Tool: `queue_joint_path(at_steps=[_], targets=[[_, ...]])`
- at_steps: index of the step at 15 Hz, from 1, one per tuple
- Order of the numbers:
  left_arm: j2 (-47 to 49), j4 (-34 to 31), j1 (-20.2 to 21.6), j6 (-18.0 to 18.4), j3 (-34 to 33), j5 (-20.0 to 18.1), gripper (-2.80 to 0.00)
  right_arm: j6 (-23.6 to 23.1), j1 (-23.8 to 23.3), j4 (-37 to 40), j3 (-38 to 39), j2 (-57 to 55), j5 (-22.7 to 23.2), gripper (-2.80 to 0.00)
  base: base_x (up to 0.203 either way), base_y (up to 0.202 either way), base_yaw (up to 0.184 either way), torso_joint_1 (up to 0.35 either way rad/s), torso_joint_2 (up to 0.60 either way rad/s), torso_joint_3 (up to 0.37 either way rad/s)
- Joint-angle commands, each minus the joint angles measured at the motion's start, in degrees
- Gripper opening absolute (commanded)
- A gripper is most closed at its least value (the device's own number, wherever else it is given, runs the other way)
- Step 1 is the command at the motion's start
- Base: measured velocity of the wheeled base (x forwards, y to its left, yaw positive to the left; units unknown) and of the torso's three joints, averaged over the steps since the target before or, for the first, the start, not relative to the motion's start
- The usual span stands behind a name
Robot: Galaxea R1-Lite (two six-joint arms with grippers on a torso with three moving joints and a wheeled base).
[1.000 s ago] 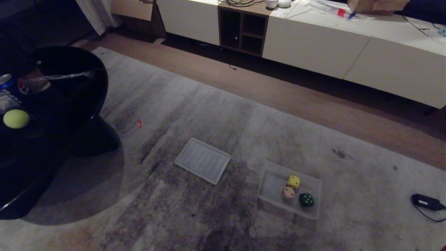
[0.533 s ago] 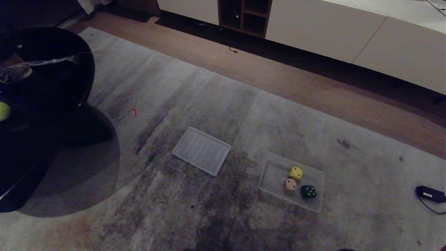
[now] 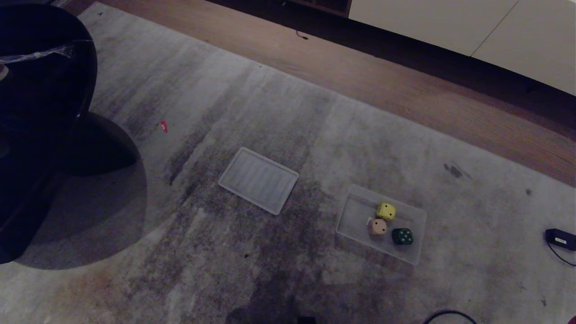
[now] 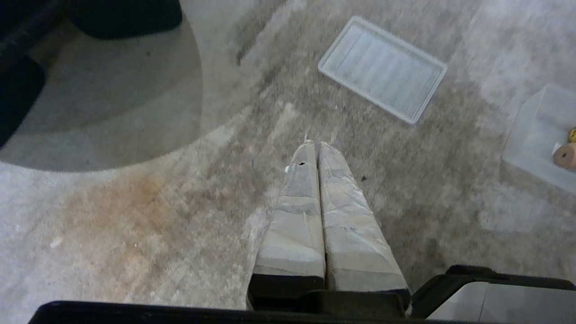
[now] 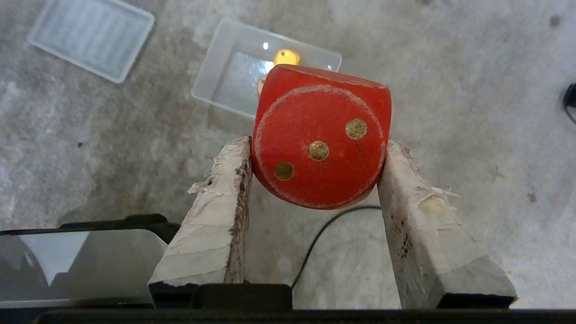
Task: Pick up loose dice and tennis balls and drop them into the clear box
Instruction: Put the toys in the box
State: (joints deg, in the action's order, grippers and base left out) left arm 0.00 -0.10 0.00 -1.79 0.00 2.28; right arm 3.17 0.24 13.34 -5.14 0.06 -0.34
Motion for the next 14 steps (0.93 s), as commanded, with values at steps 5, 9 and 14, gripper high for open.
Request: queue_joint_path(at_steps=[5,9,14], targets=[[0.1,0.0,0.0,-0.1,-0.1,0.0,-2.8,0.0,0.0,0.0,0.0,-0.1,0.0,-2.8,0.0,0.0,0.0,0.002,0.0,-0.2],[0.1,0.0,0.0,-0.1,-0.1,0.1,-2.8,0.0,0.0,0.1,0.0,-0.1,0.0,-2.8,0.0,0.0,0.0,0.002,0.0,-0.196],[0.1,0.0,0.0,-0.1,-0.1,0.0,-2.8,0.0,0.0,0.1,0.0,-0.1,0.0,-2.8,0.0,0.0,0.0,0.001,0.0,-0.198]])
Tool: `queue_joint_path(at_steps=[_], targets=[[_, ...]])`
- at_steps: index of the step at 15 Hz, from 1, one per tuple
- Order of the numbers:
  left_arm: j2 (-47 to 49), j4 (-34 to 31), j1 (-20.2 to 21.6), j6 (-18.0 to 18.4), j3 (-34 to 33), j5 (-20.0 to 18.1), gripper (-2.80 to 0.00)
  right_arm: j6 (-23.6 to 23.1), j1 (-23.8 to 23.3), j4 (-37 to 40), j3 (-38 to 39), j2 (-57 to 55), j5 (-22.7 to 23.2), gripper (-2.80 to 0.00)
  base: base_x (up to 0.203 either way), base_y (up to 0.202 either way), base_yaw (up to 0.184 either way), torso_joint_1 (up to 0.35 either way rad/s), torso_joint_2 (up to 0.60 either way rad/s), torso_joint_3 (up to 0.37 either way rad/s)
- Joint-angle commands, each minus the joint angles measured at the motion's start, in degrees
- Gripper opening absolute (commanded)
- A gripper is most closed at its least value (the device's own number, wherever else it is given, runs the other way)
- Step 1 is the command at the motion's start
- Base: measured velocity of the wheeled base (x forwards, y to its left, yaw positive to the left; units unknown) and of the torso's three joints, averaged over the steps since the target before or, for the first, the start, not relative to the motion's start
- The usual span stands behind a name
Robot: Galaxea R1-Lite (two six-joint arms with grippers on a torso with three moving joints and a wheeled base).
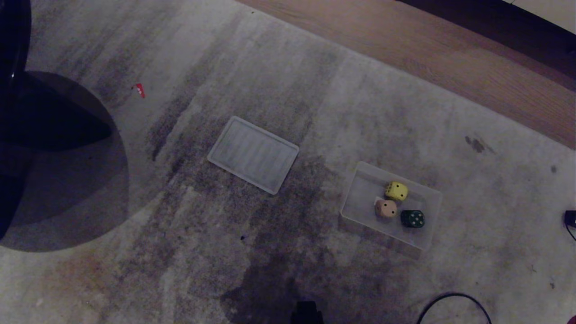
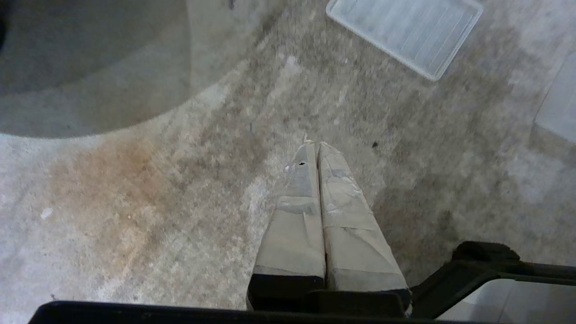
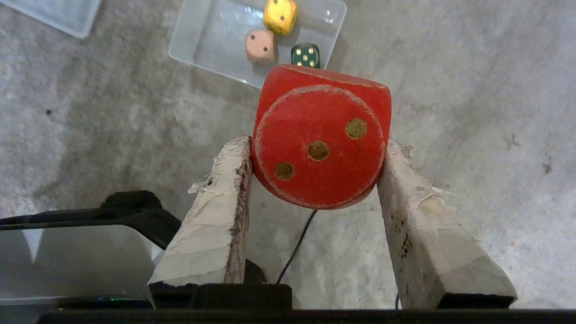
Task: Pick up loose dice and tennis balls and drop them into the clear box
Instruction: Put the toys in the box
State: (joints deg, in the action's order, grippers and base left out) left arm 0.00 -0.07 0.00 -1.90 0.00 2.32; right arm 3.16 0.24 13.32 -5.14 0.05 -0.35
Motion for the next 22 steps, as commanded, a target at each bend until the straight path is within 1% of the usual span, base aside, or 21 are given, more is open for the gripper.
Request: queue_joint_path(at_steps=[1,17,21,22], targets=[[0.1,0.0,0.0,0.1,-0.1,0.0,-2.8,0.0,0.0,0.1,0.0,0.0,0.0,-2.8,0.0,0.0,0.0,-0.007,0.0,-0.202],[0.1,0.0,0.0,0.0,-0.1,0.1,-2.8,-0.4,0.0,0.1,0.0,-0.1,0.0,-2.8,0.0,0.0,0.0,0.002,0.0,-0.196],[0.1,0.1,0.0,-0.9,-0.1,0.3,-2.8,0.2,0.0,0.0,-0.2,-0.1,-0.2,-2.8,0.0,0.0,0.0,0.002,0.0,-0.063],[0.1,0.1,0.0,-0.9,-0.1,0.3,-2.8,0.6,0.1,0.0,-1.8,-0.8,-0.1,-2.8,0.0,0.0,0.0,0.0,0.0,0.0]])
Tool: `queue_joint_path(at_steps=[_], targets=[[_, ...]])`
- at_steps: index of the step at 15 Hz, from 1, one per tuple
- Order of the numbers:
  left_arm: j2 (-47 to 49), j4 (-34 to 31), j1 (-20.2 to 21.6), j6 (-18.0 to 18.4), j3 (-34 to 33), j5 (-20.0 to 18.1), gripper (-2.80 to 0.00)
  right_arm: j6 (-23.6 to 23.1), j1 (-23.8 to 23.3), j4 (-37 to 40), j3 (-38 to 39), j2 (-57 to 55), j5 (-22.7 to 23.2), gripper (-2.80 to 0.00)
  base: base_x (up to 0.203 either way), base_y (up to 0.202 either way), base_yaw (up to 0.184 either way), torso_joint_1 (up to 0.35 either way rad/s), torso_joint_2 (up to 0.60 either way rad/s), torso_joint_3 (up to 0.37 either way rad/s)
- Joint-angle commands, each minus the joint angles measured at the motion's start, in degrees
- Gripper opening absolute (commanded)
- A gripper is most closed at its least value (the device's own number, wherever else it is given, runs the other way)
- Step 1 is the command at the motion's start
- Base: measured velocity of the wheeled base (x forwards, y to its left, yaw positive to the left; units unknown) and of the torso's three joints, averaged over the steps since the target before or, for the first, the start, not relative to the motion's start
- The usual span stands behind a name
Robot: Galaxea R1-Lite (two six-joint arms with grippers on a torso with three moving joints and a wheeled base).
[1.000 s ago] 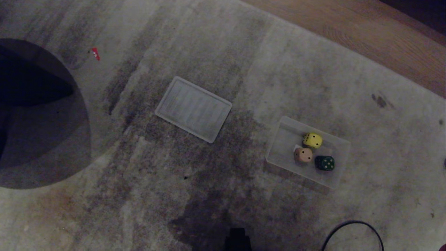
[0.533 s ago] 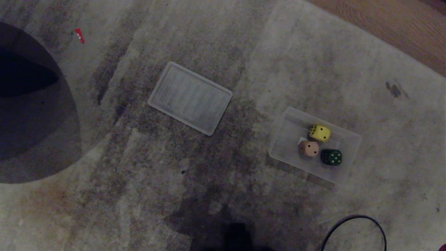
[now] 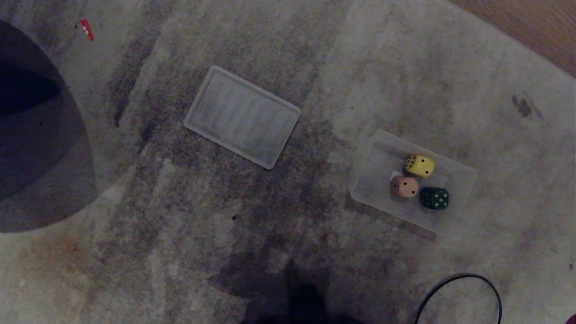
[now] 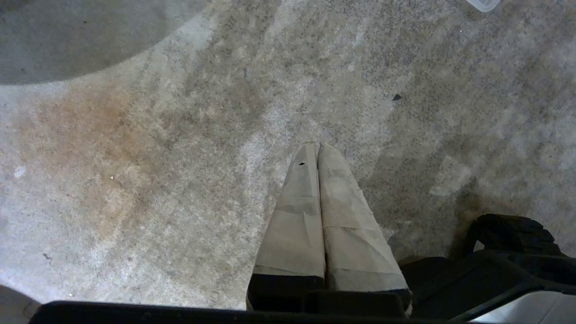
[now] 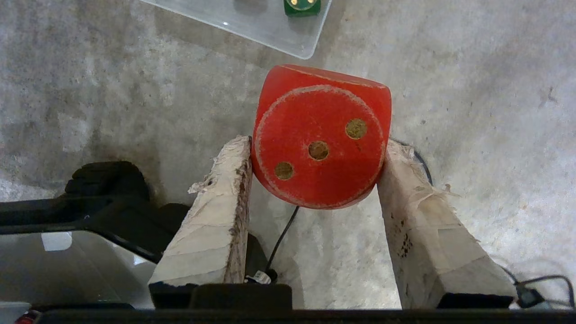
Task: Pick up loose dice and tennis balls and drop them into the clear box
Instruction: Put the toys in the box
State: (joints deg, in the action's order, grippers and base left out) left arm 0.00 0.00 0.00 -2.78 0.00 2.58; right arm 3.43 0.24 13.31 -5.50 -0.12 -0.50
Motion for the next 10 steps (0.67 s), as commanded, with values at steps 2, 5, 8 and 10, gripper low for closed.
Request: queue_joint_path(at_steps=[2,5,8,10], targets=[[0.1,0.0,0.0,0.0,-0.1,0.1,-2.8,2.5,0.1,-0.1,-5.0,-7.1,0.3,-2.8,0.0,0.0,0.0,0.0,0.0,0.0],[0.1,0.0,0.0,0.0,-0.1,0.1,-2.8,8.8,0.2,-2.2,-12.7,-26.2,0.5,-2.8,0.0,0.0,0.0,0.0,0.0,0.0],[0.1,0.0,0.0,0.0,-0.1,0.1,-2.8,13.7,0.3,-11.8,-16.5,-46.2,0.5,-2.8,0.0,0.0,0.0,0.0,0.0,0.0],[0.1,0.0,0.0,0.0,-0.1,0.1,-2.8,17.7,1.5,-21.9,-17.6,-59.3,0.5,-2.8,0.0,0.0,0.0,0.0,0.0,0.0]])
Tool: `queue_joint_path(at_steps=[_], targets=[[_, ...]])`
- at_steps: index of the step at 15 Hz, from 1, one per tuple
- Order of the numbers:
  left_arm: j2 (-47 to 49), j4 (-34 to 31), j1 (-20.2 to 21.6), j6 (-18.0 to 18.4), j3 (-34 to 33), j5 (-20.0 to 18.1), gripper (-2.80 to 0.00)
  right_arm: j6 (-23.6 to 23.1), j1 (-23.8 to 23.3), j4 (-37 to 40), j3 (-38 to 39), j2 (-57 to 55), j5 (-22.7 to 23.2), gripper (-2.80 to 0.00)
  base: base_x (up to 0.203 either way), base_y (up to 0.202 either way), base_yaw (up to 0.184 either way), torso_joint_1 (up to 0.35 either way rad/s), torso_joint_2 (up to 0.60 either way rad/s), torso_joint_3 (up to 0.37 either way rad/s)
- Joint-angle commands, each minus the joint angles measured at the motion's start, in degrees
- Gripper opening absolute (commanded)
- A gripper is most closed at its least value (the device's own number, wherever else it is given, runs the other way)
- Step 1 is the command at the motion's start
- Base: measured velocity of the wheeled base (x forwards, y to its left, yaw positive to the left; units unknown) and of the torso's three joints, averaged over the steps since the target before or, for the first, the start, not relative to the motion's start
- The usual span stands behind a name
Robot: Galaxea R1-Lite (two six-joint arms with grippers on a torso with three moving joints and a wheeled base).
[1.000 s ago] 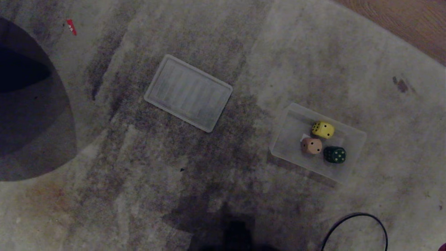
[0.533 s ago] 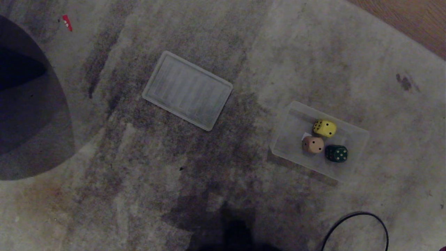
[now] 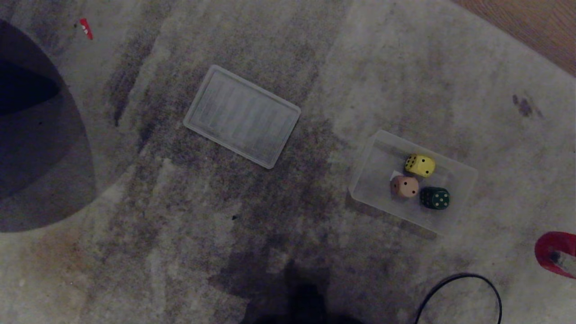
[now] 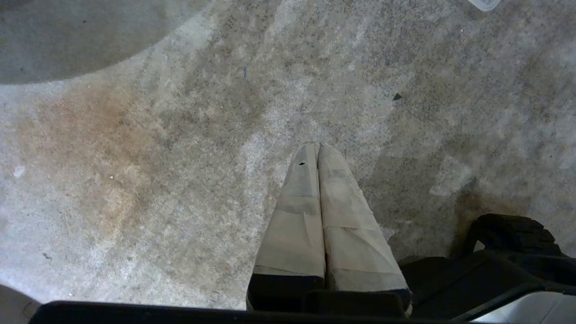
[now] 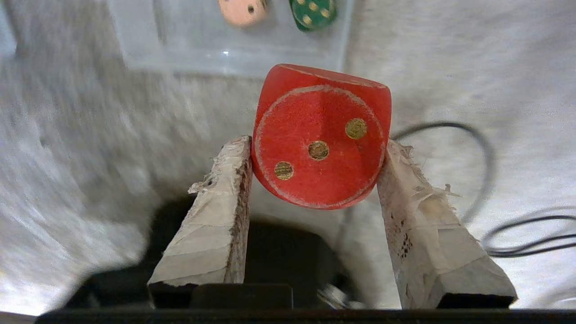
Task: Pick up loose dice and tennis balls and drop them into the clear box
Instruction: Put the toys in the box
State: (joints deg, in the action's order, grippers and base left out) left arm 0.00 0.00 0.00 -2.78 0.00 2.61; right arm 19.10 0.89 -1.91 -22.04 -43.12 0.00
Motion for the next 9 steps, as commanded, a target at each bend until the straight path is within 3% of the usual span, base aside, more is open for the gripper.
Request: queue_joint_path(at_steps=[1,4,9], targets=[[0.1,0.0,0.0,0.0,-0.1,0.0,-2.8,4.1,1.8,-11.6,-1.5,-22.2,-0.1,-2.8,0.0,0.0,0.0,0.0,0.0,0.0],[0.1,0.0,0.0,0.0,-0.1,0.0,-2.8,11.4,6.7,-30.5,-2.6,-39.4,-0.1,-2.8,0.0,0.0,0.0,0.0,0.0,0.0],[0.1,0.0,0.0,0.0,-0.1,0.0,-2.8,16.9,13.2,-55.5,-7.0,-61.6,-0.2,-2.8,0.0,0.0,0.0,0.0,0.0,0.0]])
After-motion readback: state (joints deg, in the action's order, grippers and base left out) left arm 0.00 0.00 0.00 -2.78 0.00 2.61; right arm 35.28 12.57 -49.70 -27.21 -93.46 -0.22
